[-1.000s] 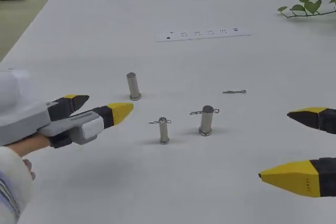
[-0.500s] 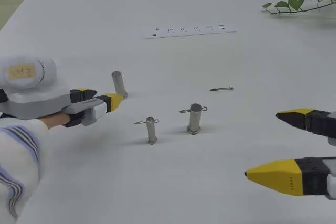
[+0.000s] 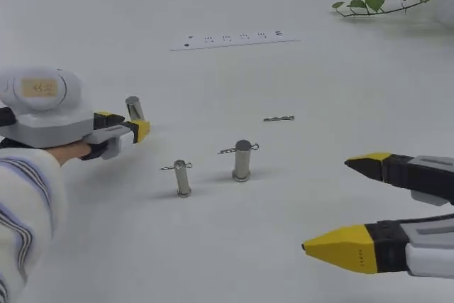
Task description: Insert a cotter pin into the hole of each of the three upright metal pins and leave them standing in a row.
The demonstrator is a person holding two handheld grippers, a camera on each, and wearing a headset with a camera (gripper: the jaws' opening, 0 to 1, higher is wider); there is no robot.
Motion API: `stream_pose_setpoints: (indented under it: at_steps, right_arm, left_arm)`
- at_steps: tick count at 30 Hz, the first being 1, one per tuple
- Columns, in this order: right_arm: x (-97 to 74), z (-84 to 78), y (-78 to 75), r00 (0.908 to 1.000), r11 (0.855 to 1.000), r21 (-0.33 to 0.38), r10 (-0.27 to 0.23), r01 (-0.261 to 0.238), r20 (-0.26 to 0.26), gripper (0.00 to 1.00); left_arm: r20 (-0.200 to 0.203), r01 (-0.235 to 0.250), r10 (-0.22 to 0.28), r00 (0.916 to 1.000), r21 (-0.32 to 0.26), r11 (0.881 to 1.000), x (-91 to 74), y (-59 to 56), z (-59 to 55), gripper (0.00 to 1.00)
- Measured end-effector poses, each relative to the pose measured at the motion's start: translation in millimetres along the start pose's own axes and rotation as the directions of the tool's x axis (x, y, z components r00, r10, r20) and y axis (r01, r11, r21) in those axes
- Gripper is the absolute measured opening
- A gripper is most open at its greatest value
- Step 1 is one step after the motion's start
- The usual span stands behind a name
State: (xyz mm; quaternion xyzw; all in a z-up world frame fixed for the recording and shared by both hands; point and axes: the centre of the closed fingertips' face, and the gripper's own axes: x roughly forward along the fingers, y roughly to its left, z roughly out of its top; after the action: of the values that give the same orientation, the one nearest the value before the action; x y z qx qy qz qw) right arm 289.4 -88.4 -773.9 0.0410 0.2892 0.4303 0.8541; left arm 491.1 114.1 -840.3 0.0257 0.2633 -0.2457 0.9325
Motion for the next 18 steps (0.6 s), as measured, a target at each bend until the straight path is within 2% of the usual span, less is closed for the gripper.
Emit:
stream_pose_setpoints:
  at_steps: [5, 10, 13, 16, 18]
  right_arm:
    - [-0.5, -0.5, -0.2, 1.0, 1.0, 0.005, -0.004, 0.004, 0.001, 0.97]
    - [-1.9, -3.0, 0.9, 1.0, 1.0, 0.005, -0.002, 0.002, 0.0, 0.97]
    - [-3.3, -5.0, 1.1, 1.0, 1.0, 0.007, -0.006, 0.006, -0.001, 0.97]
    - [-4.7, -6.8, 0.8, 0.9999, 1.0, 0.014, -0.011, 0.011, 0.0, 0.97]
    - [-5.6, -9.2, 0.7, 0.9999, 1.0, 0.021, -0.015, 0.015, -0.002, 0.97]
  left_arm:
    - [0.018, 0.0, 0.0, 0.9998, 0.002, 1.0, 2.3, 3.2, 4.0, 0.19]
    - [0.028, 0.023, -0.024, 0.9993, 0.016, 1.0, 5.8, -1.2, 5.8, 0.16]
    - [0.016, 0.026, -0.027, 0.9995, 0.037, 0.999, 8.6, -2.5, 3.0, 0.14]
    - [0.001, 0.012, -0.012, 0.9999, 0.035, 0.999, 9.1, 0.3, -0.3, 0.16]
    - [0.0, 0.023, -0.023, 0.9997, 0.029, 0.999, 9.0, -1.1, -0.7, 0.14]
